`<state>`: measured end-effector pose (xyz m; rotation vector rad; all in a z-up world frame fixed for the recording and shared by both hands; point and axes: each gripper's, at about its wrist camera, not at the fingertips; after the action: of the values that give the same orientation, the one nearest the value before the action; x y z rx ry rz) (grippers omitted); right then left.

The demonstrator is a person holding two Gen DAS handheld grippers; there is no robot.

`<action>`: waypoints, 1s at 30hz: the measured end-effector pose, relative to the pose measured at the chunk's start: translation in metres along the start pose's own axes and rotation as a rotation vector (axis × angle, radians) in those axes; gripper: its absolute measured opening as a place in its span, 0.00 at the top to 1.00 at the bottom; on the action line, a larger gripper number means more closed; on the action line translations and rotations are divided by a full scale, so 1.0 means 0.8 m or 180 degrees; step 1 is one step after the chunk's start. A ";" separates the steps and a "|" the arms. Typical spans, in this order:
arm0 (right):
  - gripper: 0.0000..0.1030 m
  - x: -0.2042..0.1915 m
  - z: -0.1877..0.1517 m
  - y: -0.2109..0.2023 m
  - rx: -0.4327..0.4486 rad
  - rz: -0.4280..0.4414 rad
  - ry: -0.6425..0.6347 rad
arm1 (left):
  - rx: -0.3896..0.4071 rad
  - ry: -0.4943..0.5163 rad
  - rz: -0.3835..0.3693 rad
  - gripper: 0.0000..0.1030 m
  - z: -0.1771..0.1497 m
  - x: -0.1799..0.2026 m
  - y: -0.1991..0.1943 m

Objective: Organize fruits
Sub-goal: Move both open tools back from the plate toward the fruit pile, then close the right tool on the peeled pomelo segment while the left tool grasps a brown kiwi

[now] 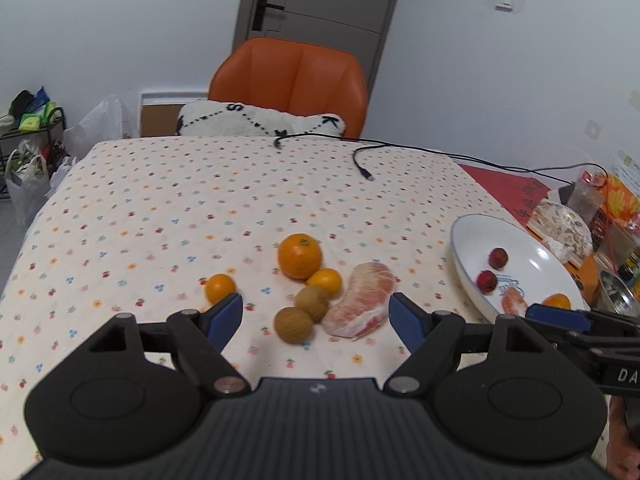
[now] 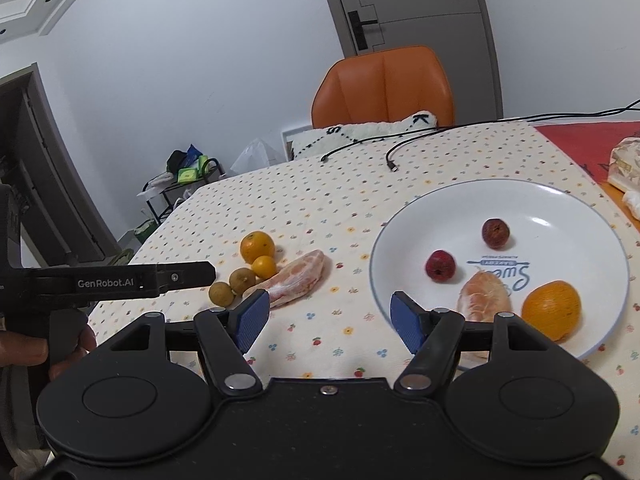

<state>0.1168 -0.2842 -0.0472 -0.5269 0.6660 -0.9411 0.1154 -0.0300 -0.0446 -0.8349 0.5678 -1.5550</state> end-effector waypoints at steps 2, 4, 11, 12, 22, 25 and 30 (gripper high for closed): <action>0.35 -0.004 0.000 0.005 -0.0021 0.0006 -0.0027 | -0.0003 -0.0006 0.0009 0.24 -0.001 -0.004 0.003; 0.36 -0.008 0.000 0.010 -0.0048 0.0013 -0.0048 | -0.0038 0.0001 0.0003 0.26 -0.003 -0.007 0.007; 0.38 -0.020 0.003 0.030 -0.0126 0.0037 -0.0105 | -0.0092 -0.0021 -0.0025 0.37 -0.008 -0.017 0.021; 0.38 -0.022 0.003 0.033 -0.0139 0.0039 -0.0114 | -0.0109 -0.0027 -0.0028 0.40 -0.008 -0.019 0.024; 0.38 -0.043 0.011 0.063 -0.0248 0.0049 -0.0229 | -0.0146 -0.0073 -0.0128 0.56 -0.006 -0.029 0.040; 0.38 -0.047 0.014 0.070 -0.0256 0.0039 -0.0253 | -0.0177 -0.0087 -0.0203 0.68 -0.003 -0.027 0.046; 0.37 -0.055 0.017 0.082 -0.0285 0.0012 -0.0323 | -0.0179 -0.0119 -0.0195 0.76 -0.003 -0.030 0.051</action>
<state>0.1450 -0.2122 -0.0693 -0.6484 0.6195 -0.8781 0.1399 -0.0131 -0.0814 -0.9299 0.5655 -1.5818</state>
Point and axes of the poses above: each gripper's, at about its wrist camera, not at the fingertips, and y roughly the way its jaws point, x to its right, z to its top, and after that the axes turned 13 degrees about -x, right-handed
